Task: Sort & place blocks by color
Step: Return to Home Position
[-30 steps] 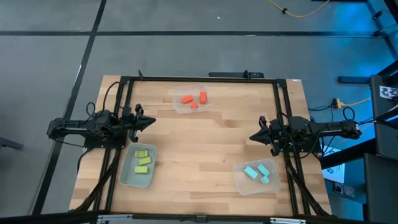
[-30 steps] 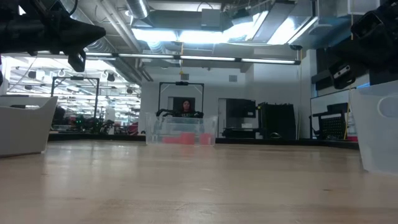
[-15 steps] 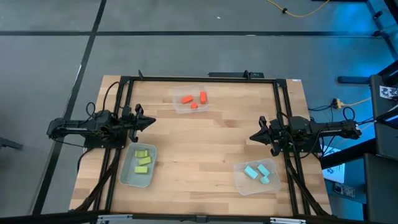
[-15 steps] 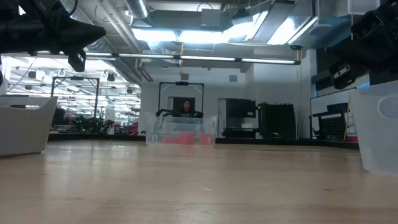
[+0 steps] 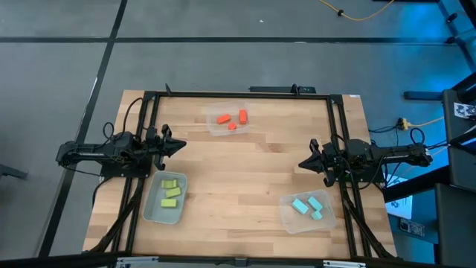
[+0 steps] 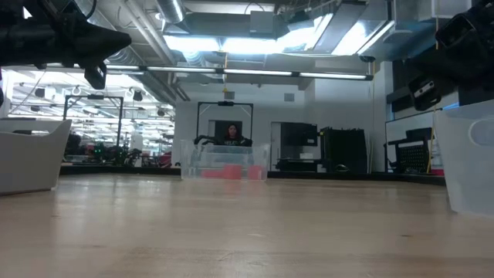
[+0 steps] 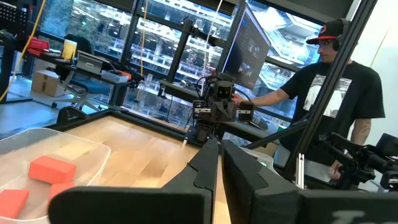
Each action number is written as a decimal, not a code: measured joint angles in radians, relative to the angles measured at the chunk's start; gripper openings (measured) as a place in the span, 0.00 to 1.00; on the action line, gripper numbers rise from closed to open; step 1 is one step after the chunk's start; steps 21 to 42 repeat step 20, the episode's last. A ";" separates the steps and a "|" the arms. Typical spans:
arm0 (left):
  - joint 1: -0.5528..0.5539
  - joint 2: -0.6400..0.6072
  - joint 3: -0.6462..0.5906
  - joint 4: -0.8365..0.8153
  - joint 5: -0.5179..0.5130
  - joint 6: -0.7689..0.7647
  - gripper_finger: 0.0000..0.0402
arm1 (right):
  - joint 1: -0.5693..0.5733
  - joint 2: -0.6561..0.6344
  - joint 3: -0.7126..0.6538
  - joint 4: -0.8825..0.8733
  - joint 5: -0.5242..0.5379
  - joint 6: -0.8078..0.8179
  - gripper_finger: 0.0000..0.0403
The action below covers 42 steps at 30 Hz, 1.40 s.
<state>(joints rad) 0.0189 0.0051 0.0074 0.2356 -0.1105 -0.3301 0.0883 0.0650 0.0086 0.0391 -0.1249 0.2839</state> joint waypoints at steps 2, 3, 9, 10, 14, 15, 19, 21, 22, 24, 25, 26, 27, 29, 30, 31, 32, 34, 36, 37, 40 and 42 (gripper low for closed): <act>0.000 0.000 0.000 0.000 0.000 0.000 0.04 | 0.000 0.000 0.000 0.000 0.000 -0.001 0.04; 0.000 0.000 0.000 0.000 0.000 0.000 0.04 | 0.000 0.000 0.000 0.000 0.000 -0.001 0.04; 0.000 0.000 0.000 0.000 0.000 0.000 0.01 | 0.000 0.000 0.000 0.000 0.000 0.000 0.04; 0.000 0.000 0.000 0.000 0.000 0.000 0.01 | 0.000 0.000 0.000 0.000 0.000 0.000 0.04; 0.000 0.000 0.000 0.000 0.000 0.000 0.00 | 0.000 0.000 0.000 0.000 0.000 0.001 0.04; 0.000 0.000 0.000 0.000 0.000 0.000 0.00 | 0.000 0.000 0.000 0.000 0.000 0.000 0.04; 0.000 0.000 0.000 0.000 0.000 0.000 0.02 | 0.000 0.000 0.000 0.000 0.000 0.001 0.04; 0.000 0.000 0.000 0.000 0.000 0.000 0.02 | 0.000 0.000 0.000 0.000 0.000 0.000 0.04; 0.000 0.000 0.000 0.000 0.000 0.000 0.02 | 0.000 0.000 0.000 0.000 0.000 0.000 0.04; 0.000 0.000 0.000 0.000 0.000 0.000 0.02 | 0.000 0.000 0.000 0.000 0.000 0.000 0.04; 0.000 0.000 0.000 0.000 0.000 0.000 0.02 | 0.000 0.000 0.000 0.000 0.000 0.000 0.04; 0.000 0.000 0.000 0.000 0.000 0.000 0.02 | 0.000 0.000 0.000 0.000 0.000 0.000 0.04; 0.000 0.000 0.000 0.000 0.000 0.000 0.02 | 0.000 0.000 0.000 0.000 0.000 0.000 0.04; 0.000 0.000 0.000 0.000 0.000 0.000 0.02 | 0.000 0.000 0.000 0.000 0.000 0.000 0.04; 0.000 0.000 0.000 0.000 0.000 0.000 0.02 | 0.000 0.000 0.000 0.000 0.000 0.000 0.04; 0.000 0.000 0.000 0.000 0.000 0.000 0.02 | 0.000 0.000 0.000 0.000 0.000 0.000 0.04; 0.000 0.000 0.000 0.000 0.000 0.000 0.02 | 0.000 0.000 0.000 0.000 0.000 0.000 0.04; 0.000 0.000 0.000 0.000 0.000 0.000 0.02 | 0.000 0.000 0.000 0.000 0.000 0.000 0.04; 0.000 0.000 0.000 0.000 0.000 0.000 0.02 | 0.000 0.000 0.000 0.000 0.000 0.000 0.04; 0.000 0.000 0.000 0.000 0.000 0.000 0.02 | 0.000 0.000 0.000 0.000 0.000 0.000 0.04; 0.000 0.000 0.000 0.000 0.000 0.000 0.02 | 0.000 0.000 0.000 0.000 0.000 0.000 0.04; 0.000 0.000 0.000 0.000 0.000 0.000 0.02 | 0.000 0.000 0.000 0.000 0.000 0.000 0.04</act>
